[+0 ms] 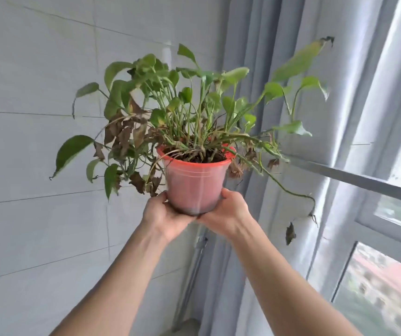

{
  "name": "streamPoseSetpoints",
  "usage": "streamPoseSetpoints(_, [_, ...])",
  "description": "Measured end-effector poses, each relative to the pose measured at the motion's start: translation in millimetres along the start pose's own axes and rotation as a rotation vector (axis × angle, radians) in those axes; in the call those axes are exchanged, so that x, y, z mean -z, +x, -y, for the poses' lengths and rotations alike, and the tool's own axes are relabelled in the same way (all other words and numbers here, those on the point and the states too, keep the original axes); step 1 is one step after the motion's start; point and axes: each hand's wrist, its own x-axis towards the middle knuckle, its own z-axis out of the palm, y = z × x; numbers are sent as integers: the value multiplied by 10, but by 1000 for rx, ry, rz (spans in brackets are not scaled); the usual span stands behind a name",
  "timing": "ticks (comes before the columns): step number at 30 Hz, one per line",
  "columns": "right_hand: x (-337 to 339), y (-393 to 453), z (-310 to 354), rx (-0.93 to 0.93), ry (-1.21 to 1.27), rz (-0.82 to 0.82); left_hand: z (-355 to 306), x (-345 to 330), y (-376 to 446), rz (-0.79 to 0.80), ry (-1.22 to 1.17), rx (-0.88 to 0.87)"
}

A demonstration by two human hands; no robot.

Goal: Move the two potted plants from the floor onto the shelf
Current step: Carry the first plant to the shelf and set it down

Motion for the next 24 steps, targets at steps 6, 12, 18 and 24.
streamPoseSetpoints(6, [114, -837, 282, 152, -9, -62, 508, -468, -263, 124, 30, 131])
streamPoseSetpoints(12, [351, -1977, 528, 319, 39, -73, 1250, -1043, -794, 279, 77, 256])
streamPoseSetpoints(18, [780, -3430, 595, 493, 71, -164, 2300, -1530, -1593, 350, 44, 466])
streamPoseSetpoints(24, [1269, -5162, 470, 691, 159, -333, 3455, -1919, -2783, 401, 68, 692])
